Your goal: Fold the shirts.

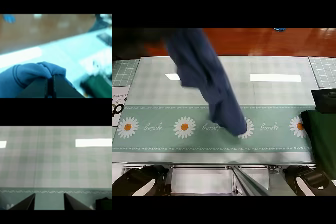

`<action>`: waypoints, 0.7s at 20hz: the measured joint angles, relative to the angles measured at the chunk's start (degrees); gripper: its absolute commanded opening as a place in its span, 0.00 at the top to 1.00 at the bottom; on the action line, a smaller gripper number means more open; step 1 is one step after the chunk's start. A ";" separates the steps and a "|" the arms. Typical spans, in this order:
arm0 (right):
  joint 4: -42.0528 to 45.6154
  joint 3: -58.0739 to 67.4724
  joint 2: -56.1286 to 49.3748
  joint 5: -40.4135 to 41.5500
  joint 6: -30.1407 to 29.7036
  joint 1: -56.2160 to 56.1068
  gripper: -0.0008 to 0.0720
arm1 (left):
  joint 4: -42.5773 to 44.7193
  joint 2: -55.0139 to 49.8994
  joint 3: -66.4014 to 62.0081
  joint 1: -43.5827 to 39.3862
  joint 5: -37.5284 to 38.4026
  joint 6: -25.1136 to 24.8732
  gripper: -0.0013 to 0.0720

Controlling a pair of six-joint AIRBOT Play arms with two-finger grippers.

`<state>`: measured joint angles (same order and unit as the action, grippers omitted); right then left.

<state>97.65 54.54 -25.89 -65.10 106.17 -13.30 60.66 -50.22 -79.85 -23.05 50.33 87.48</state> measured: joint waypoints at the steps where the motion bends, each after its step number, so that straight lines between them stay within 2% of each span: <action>1: -0.15 -0.57 0.04 0.00 0.02 0.00 0.43 | -0.09 1.53 6.36 -0.17 -1.68 0.11 0.96; 5: -3.02 -4.79 -1.11 0.52 0.39 0.00 0.43 | 0.37 4.37 28.59 4.48 -2.62 0.31 0.96; 6: -4.02 -6.08 -2.16 0.87 0.39 0.00 0.42 | 0.46 4.48 32.74 6.36 -2.45 0.13 0.90; 7: -5.14 -7.19 -3.50 1.36 0.28 0.00 0.42 | 0.57 4.50 36.54 8.55 -2.47 -0.04 0.58; 8: -6.64 -8.22 -5.29 2.05 -0.15 0.00 0.41 | 0.57 4.33 39.45 10.64 -2.49 -0.09 0.30; 11: -10.45 -9.16 -11.56 4.81 -2.19 0.55 0.41 | 1.20 3.67 42.34 17.33 -0.85 -0.28 0.29; 14: -10.56 -5.79 -15.78 5.44 -3.76 6.73 0.41 | 2.78 4.13 38.82 27.78 4.04 -1.11 0.29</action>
<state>87.09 48.75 -41.67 -59.66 102.41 -6.57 63.44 -46.09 -41.04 4.73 54.37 86.37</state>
